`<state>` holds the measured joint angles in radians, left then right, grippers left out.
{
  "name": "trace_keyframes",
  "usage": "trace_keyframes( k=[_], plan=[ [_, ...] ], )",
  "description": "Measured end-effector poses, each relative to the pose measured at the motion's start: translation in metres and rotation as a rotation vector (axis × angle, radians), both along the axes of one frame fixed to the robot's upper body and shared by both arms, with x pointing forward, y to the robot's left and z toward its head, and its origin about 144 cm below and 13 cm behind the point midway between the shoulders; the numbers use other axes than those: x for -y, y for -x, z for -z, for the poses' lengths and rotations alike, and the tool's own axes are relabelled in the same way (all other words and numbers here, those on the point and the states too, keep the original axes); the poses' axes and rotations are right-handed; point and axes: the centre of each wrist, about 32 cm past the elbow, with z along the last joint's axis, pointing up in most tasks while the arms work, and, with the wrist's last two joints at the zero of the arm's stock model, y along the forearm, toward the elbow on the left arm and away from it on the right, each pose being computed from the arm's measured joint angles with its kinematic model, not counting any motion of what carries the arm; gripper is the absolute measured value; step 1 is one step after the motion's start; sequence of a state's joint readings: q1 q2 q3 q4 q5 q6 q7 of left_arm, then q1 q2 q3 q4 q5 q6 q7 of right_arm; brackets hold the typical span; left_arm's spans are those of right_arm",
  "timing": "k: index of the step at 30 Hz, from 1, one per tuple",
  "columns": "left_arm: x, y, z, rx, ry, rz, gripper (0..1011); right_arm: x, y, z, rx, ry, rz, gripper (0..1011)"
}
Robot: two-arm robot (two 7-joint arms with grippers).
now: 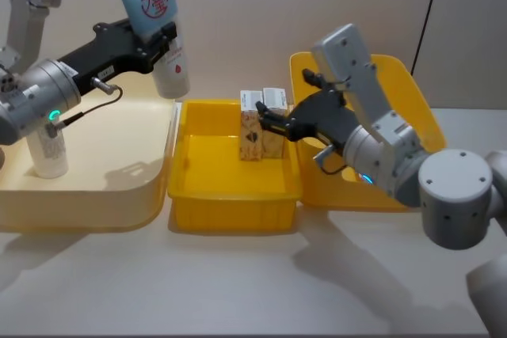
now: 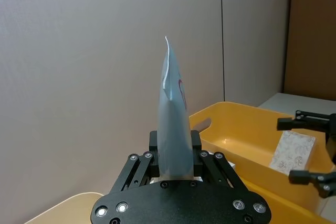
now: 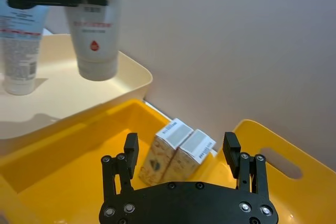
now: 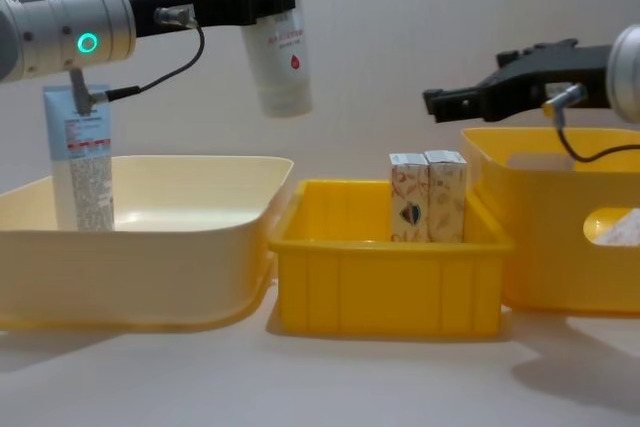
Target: Bimanual collaborative sorting of washing and personal care products
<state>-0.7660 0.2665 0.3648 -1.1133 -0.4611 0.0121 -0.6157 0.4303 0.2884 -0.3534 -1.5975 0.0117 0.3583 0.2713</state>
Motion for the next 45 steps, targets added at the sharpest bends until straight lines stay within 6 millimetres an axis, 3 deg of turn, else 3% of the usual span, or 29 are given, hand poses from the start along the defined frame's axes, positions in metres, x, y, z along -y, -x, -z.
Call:
trace_keyframes(
  k=[25, 38, 45],
  plan=[
    [0.017, 0.001, -0.018, 0.007, -0.016, 0.084, 312, -0.045, -0.025, -0.008, 0.02, -0.035, -0.313, 1001],
    [0.018, 0.004, -0.019, 0.001, -0.019, 0.088, 312, -0.072, -0.028, -0.012, 0.063, -0.048, -0.285, 1001],
    [0.017, 0.006, -0.017, -0.005, -0.017, 0.085, 312, -0.075, -0.027, -0.014, 0.078, -0.036, -0.243, 1001]
  ],
)
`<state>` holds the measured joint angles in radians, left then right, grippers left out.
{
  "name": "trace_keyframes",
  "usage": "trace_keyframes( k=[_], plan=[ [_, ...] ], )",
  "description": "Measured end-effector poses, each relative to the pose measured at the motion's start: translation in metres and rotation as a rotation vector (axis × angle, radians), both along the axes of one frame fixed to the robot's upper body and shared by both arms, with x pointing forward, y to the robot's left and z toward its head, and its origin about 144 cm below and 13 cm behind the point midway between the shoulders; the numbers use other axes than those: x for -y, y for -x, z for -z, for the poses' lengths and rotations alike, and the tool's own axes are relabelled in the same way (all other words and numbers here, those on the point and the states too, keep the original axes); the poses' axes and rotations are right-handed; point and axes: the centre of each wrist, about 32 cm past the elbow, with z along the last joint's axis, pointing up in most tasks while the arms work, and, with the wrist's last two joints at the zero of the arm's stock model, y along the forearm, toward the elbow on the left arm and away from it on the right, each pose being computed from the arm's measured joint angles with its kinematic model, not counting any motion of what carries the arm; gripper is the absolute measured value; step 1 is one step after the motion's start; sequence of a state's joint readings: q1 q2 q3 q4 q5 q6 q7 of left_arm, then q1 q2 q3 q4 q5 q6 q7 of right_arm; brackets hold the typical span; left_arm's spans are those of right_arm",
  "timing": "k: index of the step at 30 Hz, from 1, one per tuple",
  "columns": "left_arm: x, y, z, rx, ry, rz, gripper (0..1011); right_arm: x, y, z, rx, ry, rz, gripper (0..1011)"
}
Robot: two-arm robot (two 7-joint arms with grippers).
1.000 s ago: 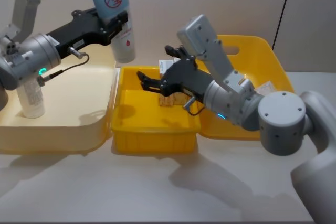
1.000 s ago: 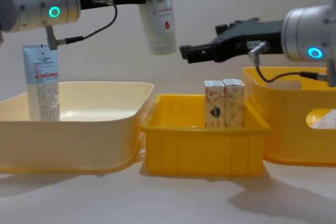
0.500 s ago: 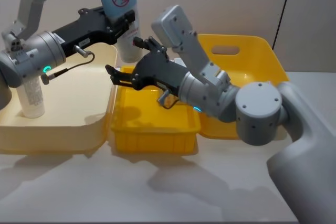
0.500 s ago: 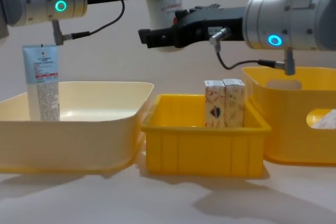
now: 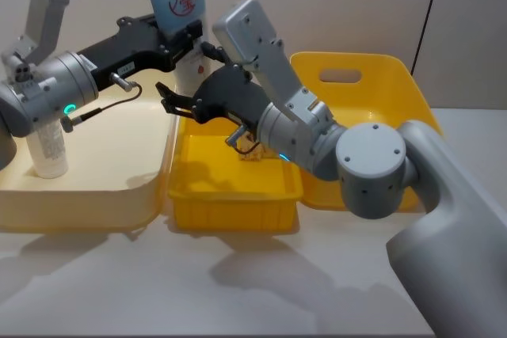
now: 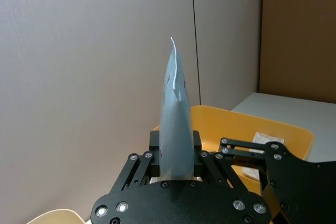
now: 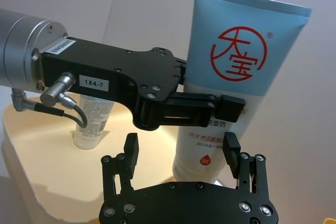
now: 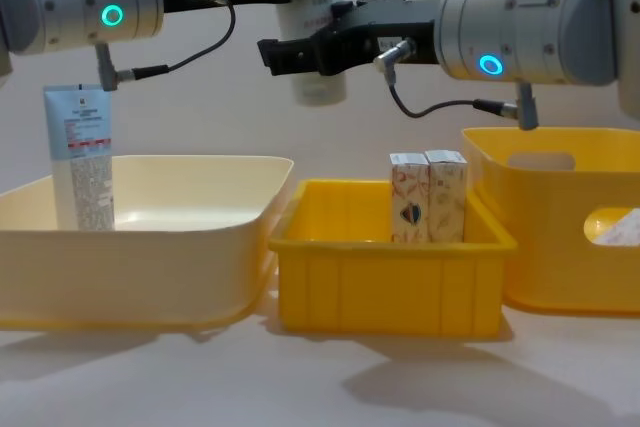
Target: Bimanual collaborative sorting of washing and personal care products
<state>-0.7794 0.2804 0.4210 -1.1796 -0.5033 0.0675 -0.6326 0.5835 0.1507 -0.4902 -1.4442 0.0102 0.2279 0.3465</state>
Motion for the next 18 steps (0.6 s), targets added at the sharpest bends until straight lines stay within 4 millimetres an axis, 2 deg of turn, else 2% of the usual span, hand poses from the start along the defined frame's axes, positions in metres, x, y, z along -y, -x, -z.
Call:
trace_keyframes(
  k=[18],
  plan=[
    [0.0023, 0.0004, 0.003, -0.01, 0.0, -0.004, 312, 0.0103, 0.0089, -0.0013, -0.002, -0.007, 0.073, 1001]
  ],
)
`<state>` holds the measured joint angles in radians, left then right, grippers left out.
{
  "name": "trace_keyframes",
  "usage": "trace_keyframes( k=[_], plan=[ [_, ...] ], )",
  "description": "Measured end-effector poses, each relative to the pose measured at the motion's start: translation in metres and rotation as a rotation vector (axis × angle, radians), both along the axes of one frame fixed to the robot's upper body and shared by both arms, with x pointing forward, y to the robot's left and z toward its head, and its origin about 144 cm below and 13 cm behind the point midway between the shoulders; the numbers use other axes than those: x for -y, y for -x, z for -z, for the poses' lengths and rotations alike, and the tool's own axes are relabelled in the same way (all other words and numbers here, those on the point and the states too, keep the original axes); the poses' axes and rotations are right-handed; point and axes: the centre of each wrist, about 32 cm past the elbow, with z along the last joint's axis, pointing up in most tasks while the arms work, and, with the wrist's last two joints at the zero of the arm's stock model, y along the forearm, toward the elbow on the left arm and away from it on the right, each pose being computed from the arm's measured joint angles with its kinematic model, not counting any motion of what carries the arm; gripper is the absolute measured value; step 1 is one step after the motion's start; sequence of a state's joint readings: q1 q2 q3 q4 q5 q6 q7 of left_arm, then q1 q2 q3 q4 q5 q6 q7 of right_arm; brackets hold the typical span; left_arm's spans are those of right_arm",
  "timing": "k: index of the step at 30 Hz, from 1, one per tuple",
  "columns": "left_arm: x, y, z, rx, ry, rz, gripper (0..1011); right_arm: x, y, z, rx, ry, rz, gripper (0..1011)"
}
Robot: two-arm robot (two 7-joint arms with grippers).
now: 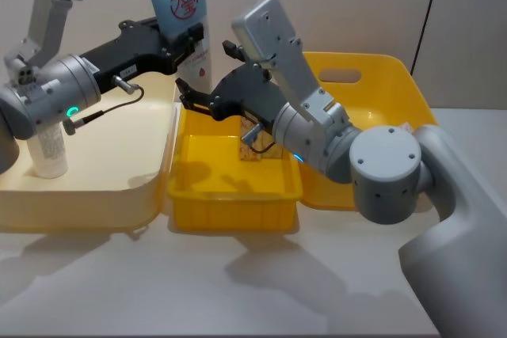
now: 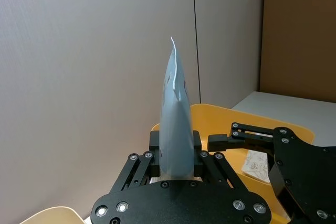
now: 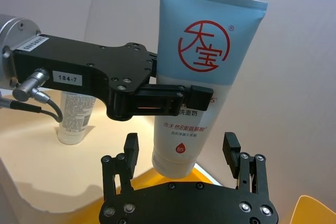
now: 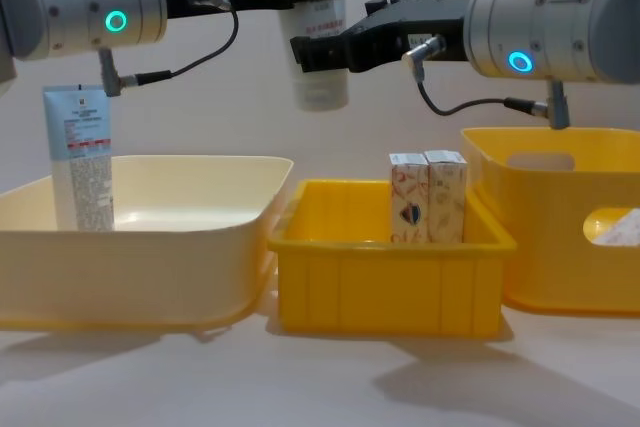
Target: Bimanual collaborative sorting of washing and personal care products
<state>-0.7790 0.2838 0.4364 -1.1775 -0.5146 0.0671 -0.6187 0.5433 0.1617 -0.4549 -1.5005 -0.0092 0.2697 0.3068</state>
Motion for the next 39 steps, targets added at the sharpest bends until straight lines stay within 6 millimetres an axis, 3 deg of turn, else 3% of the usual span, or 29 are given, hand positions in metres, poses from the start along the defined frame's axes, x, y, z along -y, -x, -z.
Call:
trace_keyframes(
  k=[39],
  plan=[
    [-0.001, -0.001, 0.001, -0.002, -0.004, -0.007, 312, -0.018, -0.042, 0.003, -0.16, -0.051, 0.016, 1001]
  ],
)
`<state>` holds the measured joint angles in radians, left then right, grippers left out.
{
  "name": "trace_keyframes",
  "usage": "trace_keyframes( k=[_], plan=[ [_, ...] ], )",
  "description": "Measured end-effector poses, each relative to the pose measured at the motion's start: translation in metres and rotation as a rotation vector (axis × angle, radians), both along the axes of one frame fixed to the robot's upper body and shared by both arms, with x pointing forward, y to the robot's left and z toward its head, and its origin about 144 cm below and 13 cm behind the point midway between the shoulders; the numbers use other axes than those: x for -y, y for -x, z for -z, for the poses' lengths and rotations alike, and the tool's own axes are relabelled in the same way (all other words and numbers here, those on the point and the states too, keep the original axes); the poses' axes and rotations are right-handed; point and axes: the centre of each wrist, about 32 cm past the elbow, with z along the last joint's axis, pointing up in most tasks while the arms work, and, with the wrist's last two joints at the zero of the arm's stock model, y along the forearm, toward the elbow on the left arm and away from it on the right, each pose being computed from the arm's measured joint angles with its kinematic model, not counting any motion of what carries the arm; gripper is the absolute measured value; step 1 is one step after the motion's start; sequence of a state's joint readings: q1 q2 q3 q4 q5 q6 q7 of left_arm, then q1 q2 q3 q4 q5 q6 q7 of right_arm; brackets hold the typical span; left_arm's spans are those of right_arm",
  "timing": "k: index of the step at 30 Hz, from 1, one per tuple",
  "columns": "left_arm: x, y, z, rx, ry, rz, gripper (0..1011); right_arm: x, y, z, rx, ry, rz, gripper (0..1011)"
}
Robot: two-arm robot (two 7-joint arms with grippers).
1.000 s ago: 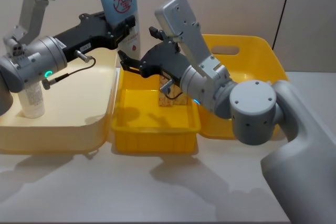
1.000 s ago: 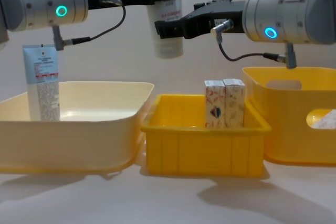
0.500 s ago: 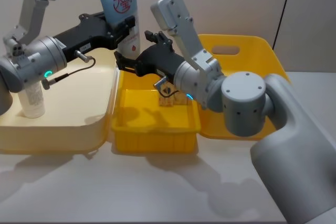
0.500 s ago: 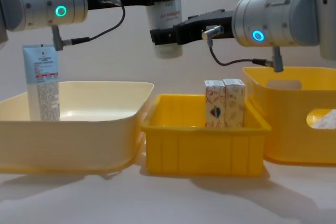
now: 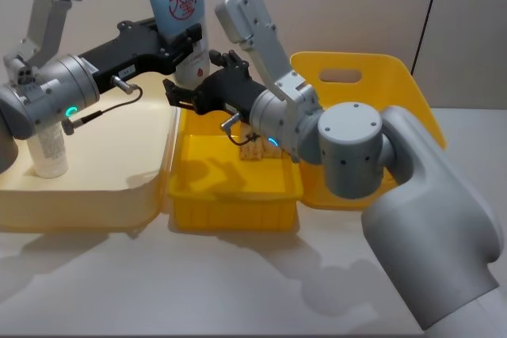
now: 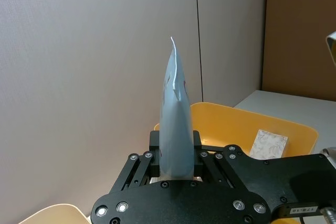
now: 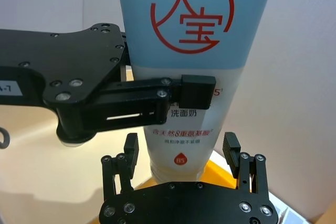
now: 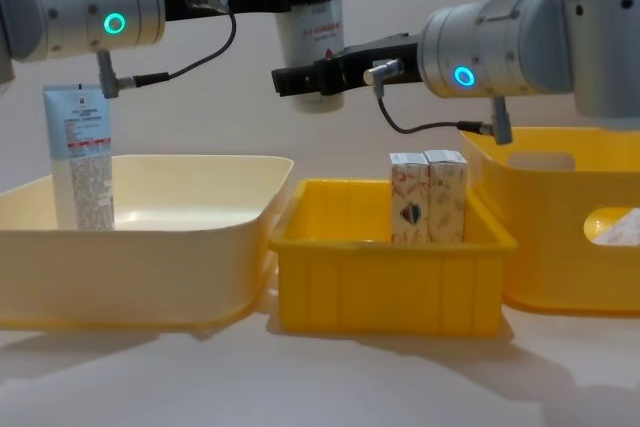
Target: Bimanual collaborative sorting of washing and personal care products
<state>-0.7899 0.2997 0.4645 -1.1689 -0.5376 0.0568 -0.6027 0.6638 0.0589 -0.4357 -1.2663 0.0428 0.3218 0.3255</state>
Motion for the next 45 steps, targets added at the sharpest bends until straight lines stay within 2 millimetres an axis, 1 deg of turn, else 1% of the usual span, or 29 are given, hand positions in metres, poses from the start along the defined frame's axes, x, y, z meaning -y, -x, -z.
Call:
trace_keyframes(
  k=[15, 24, 25, 27, 29, 30, 31, 32, 36, 39, 45],
  plan=[
    [-0.001, -0.001, 0.001, -0.001, 0.001, 0.001, 312, -0.011, -0.013, -0.001, 0.015, 0.016, 0.01, 1001],
    [-0.002, -0.001, 0.001, -0.003, 0.002, 0.001, 312, -0.014, -0.017, -0.001, 0.018, 0.021, 0.011, 996],
    [-0.002, -0.001, 0.001, -0.003, 0.003, 0.001, 311, -0.015, -0.017, -0.001, 0.018, 0.021, 0.011, 963],
    [-0.002, -0.001, 0.001, -0.003, 0.003, 0.001, 312, -0.015, -0.018, -0.001, 0.017, 0.022, 0.011, 941],
    [-0.002, -0.001, 0.001, -0.003, 0.003, 0.001, 313, -0.015, -0.018, -0.001, 0.017, 0.023, 0.011, 896],
    [-0.002, -0.001, 0.001, -0.003, 0.003, 0.001, 312, -0.016, -0.018, -0.001, 0.017, 0.023, 0.011, 864],
    [-0.002, -0.001, 0.001, -0.003, 0.003, 0.001, 312, -0.016, -0.018, -0.001, 0.017, 0.023, 0.011, 811],
    [-0.002, -0.001, 0.001, -0.003, 0.003, 0.001, 312, -0.016, -0.019, -0.001, 0.017, 0.023, 0.011, 811],
    [-0.002, -0.001, 0.001, -0.003, 0.004, 0.001, 312, -0.017, -0.019, -0.001, 0.018, 0.024, 0.01, 690],
    [-0.001, -0.001, 0.001, -0.003, 0.004, 0.0, 312, -0.017, -0.019, -0.001, 0.018, 0.025, 0.01, 662],
    [-0.002, -0.001, 0.002, -0.003, 0.004, 0.0, 312, -0.017, -0.02, -0.001, 0.018, 0.026, 0.011, 654]
  ],
)
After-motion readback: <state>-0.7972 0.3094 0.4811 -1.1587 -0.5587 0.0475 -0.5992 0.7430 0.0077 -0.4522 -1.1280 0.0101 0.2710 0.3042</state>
